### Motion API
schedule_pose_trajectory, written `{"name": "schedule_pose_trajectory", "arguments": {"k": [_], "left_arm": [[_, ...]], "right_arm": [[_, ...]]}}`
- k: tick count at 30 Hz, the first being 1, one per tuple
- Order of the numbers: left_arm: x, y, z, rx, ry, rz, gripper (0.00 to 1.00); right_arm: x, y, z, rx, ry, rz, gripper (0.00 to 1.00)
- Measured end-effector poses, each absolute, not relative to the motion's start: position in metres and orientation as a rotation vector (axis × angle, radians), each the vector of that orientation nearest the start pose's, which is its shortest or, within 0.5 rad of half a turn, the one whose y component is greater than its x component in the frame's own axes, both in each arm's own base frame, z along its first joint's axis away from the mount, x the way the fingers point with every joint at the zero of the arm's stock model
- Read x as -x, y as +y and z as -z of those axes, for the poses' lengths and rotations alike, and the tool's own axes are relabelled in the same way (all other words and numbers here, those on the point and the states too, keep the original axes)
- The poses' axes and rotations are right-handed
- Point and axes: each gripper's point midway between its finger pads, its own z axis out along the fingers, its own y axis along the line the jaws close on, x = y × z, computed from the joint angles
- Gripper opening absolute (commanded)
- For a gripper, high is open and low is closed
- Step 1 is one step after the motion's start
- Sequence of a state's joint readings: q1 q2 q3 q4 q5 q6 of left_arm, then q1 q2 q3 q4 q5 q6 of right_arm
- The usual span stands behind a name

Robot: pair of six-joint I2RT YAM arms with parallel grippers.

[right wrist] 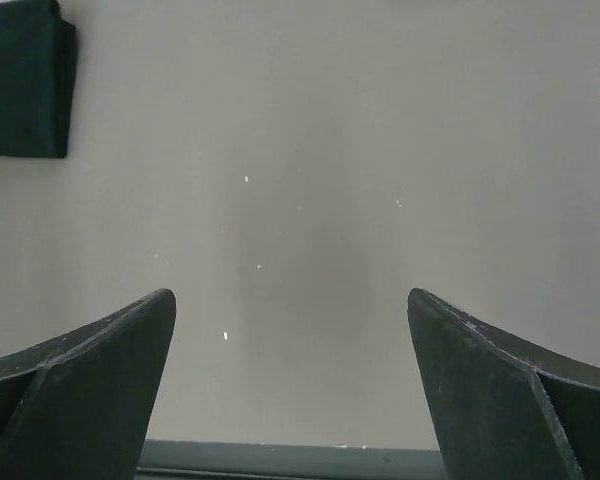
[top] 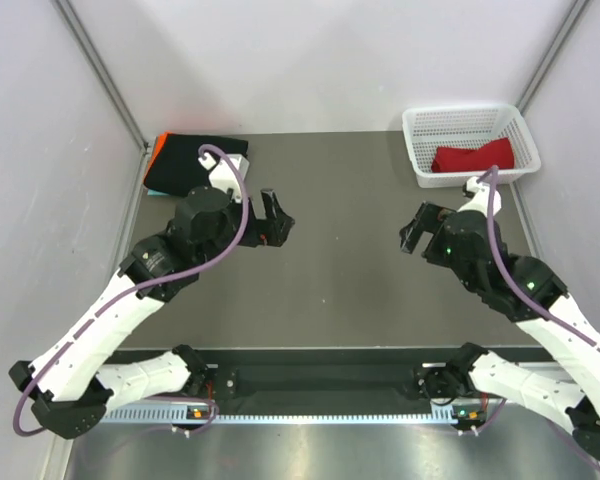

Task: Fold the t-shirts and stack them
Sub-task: Grab the tshirt from the pile

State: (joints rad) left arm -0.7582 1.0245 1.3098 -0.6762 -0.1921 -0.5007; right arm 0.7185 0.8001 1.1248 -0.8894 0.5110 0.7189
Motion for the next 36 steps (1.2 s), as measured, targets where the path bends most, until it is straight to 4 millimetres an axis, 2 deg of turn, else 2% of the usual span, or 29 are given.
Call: {"name": "schedule_pose_trajectory", "arguments": {"k": [4,6,8,11,12,15,17,20,21,24,27,32,36], "left_arm": [[-0.239,-0.212,-0.323,-0.142,2.006,0.654,0.99],[-0.24,-0.215,-0.31,-0.163,2.031,0.646,0.97],[-0.245,-0.222,-0.295,-0.194,2.061,0.63,0.95],[-0.252,-0.229,-0.265,-0.223,2.134,0.58,0.91],[-0.254,-0.23,-0.255,-0.23,2.162,0.561,0.91],[-0.256,-0.232,-0.229,-0.252,2.223,0.518,0.91],[-0.255,-0.231,-0.219,-0.264,2.226,0.51,0.91],[-0.251,-0.227,-0.211,-0.269,2.208,0.519,0.91],[-0.249,-0.227,-0.21,-0.272,2.195,0.534,0.91],[-0.242,-0.225,-0.216,-0.277,2.145,0.584,0.91],[-0.242,-0.224,-0.232,-0.272,2.082,0.606,0.91],[-0.257,-0.214,-0.241,-0.22,2.052,0.515,0.91],[-0.276,-0.215,-0.241,-0.178,2.073,0.429,0.89]], "right_arm": [[-0.227,0.106,-0.281,-0.274,2.047,-0.271,1.0],[-0.236,0.1,-0.288,-0.264,1.999,-0.215,1.0],[-0.251,0.097,-0.296,-0.256,1.951,-0.159,1.0],[-0.286,0.087,-0.312,-0.275,1.886,-0.075,0.99],[-0.306,0.067,-0.321,-0.345,1.859,-0.018,1.0],[-0.364,0.033,-0.333,-0.444,1.843,0.06,1.0],[-0.403,0.009,-0.331,-0.489,1.869,0.104,0.99],[-0.462,-0.015,-0.325,-0.516,1.901,0.122,0.95],[-0.485,-0.023,-0.318,-0.52,1.917,0.122,0.94],[-0.527,-0.042,-0.292,-0.535,1.968,0.117,0.9],[-0.562,-0.068,-0.251,-0.566,2.032,0.109,0.88],[-0.593,-0.116,-0.179,-0.664,2.115,0.123,0.86],[-0.592,-0.149,-0.129,-0.77,2.172,0.139,0.86]]}}
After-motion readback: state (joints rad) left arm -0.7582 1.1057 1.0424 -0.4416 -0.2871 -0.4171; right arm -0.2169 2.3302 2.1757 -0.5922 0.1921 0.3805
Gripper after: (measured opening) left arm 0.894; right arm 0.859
